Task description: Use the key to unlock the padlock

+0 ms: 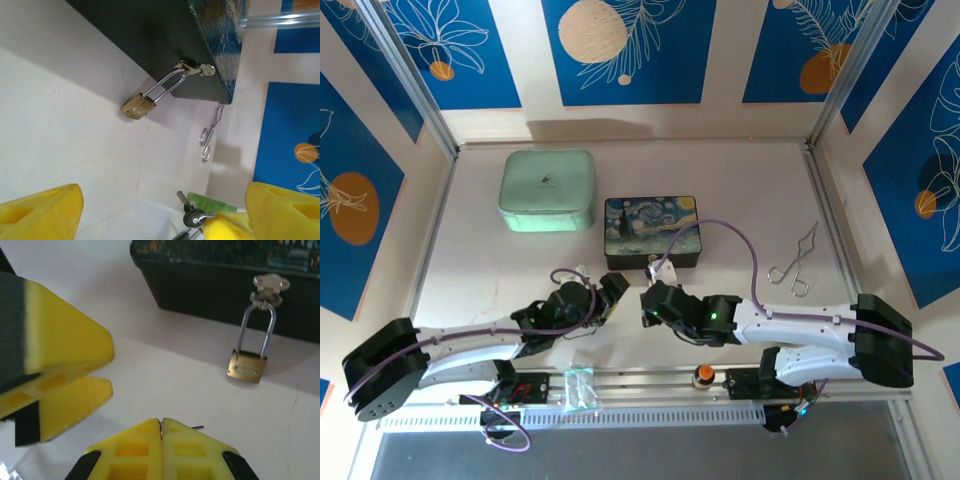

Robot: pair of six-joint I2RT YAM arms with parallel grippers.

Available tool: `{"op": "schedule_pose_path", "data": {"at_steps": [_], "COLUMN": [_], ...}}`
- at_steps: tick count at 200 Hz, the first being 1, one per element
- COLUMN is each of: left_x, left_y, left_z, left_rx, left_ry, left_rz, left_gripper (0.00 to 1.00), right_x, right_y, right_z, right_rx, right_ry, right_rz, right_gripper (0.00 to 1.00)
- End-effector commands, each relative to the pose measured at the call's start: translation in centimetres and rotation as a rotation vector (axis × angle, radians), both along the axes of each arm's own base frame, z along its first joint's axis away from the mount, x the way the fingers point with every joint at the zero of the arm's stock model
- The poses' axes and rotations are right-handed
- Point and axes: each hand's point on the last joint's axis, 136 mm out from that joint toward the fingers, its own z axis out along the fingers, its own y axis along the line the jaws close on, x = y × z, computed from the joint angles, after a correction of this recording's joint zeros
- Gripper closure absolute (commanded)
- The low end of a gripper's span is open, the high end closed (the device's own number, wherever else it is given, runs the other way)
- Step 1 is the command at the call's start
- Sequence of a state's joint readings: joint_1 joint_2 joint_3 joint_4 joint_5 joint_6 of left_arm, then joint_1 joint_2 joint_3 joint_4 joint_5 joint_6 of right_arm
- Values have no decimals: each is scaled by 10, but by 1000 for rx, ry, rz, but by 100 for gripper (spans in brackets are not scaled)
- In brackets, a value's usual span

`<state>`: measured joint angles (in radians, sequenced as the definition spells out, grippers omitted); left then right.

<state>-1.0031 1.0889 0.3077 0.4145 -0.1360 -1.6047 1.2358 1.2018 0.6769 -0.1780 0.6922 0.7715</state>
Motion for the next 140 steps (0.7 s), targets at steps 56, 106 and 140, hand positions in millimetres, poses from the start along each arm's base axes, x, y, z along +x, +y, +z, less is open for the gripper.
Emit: {"op": "schedule_pose_path", "data": {"at_steps": [56,106,140], "left_x": [2,9,16], "left_y": [1,-6,0], "left_z": [11,22,32], "left_rx": [-224,-348,-401], "left_ry": [145,140,113], "left_rz": [138,171,220], "left_gripper": [13,8,11], "right_x": [19,16,6], "right_y": [37,50,52], "right_z": [32,32,22], "right_rx": [158,216,248], "right_ry": [-135,-126,-104], "right_rz": [6,37,43], "right_gripper": [100,100,100]}}
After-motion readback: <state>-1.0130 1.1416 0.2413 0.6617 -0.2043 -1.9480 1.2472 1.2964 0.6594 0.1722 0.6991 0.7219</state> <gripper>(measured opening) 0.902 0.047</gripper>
